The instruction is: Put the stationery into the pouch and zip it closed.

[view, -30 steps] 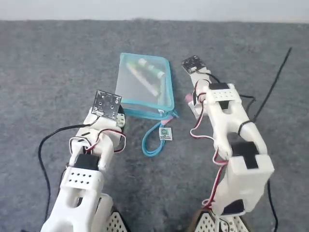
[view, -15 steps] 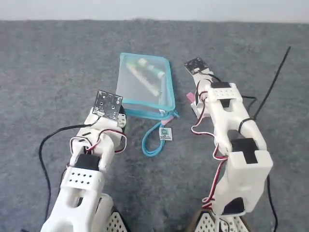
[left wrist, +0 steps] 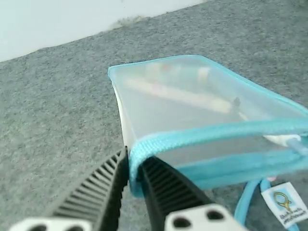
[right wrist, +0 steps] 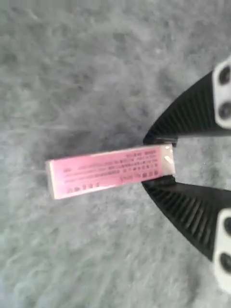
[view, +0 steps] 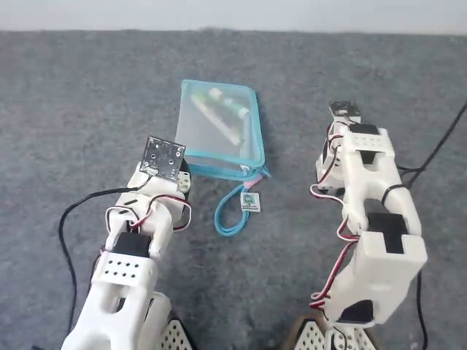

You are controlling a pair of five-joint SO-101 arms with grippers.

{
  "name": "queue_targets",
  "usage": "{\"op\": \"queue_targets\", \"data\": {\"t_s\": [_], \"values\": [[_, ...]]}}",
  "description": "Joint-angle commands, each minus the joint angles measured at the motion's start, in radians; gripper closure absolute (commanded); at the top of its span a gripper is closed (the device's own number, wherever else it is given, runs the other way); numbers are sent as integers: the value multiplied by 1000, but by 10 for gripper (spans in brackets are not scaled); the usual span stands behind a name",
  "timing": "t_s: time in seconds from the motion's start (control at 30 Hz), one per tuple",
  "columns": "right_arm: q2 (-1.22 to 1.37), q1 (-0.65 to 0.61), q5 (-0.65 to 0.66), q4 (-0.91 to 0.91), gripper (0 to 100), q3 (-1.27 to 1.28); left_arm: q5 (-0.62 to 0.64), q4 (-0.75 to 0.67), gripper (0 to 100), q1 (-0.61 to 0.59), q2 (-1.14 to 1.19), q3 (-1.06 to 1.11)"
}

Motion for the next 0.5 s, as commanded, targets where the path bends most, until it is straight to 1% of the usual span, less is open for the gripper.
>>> {"op": "queue_targets", "data": {"t_s": [0.0, 0.1, 0.27, 0.33, 0.4, 0.47], "values": [[-84, -22, -8, 16, 812, -2, 11, -40, 988, -2, -14, -19], [-84, -28, -8, 13, 812, -6, 11, -40, 988, -2, -14, -19], [-74, -21, -5, -51, 818, -2, 11, -40, 988, -2, -14, -21], [-74, -21, 18, -48, 820, 0, 11, -40, 988, -2, -14, -21], [-73, -21, 34, -51, 857, 11, 11, -40, 988, -2, -14, -21], [-73, -21, 35, -56, 934, 21, 11, -40, 988, -2, -14, -19]]}}
